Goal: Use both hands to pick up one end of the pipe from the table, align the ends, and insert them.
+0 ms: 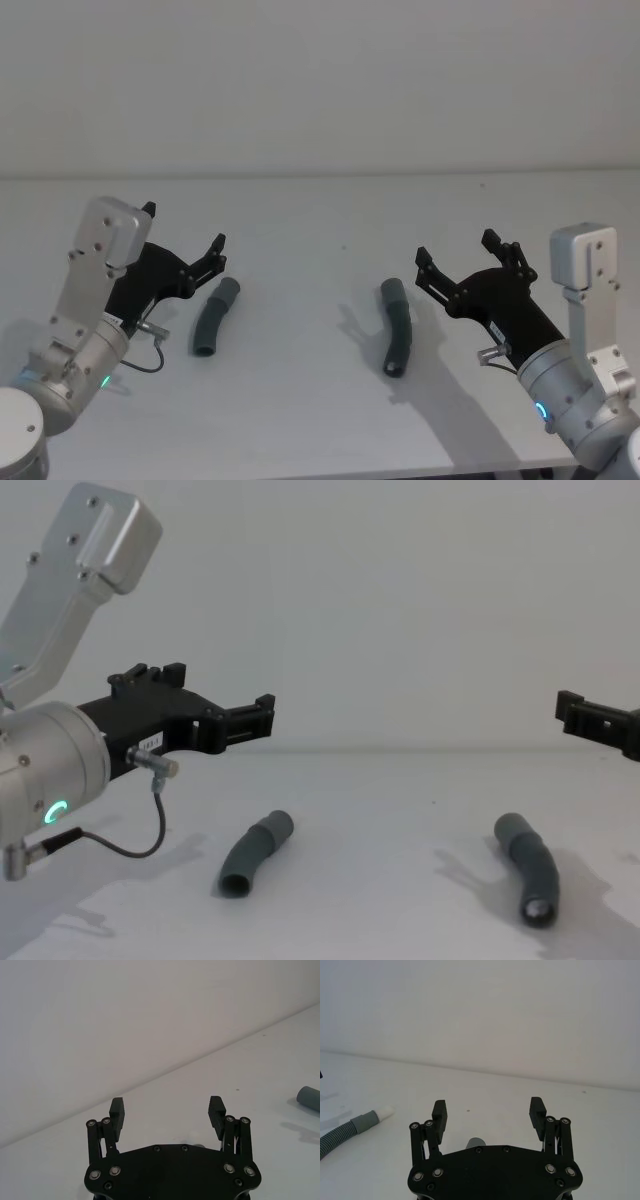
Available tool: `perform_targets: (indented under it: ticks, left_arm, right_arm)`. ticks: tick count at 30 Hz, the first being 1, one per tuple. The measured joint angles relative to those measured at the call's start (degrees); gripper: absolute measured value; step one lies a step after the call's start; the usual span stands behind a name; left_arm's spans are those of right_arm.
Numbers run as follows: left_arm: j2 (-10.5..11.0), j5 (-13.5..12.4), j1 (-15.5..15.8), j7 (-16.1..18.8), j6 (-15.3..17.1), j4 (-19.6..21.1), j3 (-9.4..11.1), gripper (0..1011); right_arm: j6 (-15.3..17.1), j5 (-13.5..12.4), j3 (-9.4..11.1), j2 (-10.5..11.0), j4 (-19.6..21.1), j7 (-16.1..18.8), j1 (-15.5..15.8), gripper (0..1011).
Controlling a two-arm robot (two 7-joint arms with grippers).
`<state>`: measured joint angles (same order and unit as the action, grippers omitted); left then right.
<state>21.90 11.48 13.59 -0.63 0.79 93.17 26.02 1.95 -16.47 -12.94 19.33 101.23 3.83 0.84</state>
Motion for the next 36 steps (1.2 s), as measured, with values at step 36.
perform_targets:
  ticks: [36]
  left_arm:
    - [0.0,0.0,0.0,0.0,0.0,0.0,0.0,1001]
  right_arm:
    - [0.0,0.0,0.0,0.0,0.0,0.0,0.0,1002]
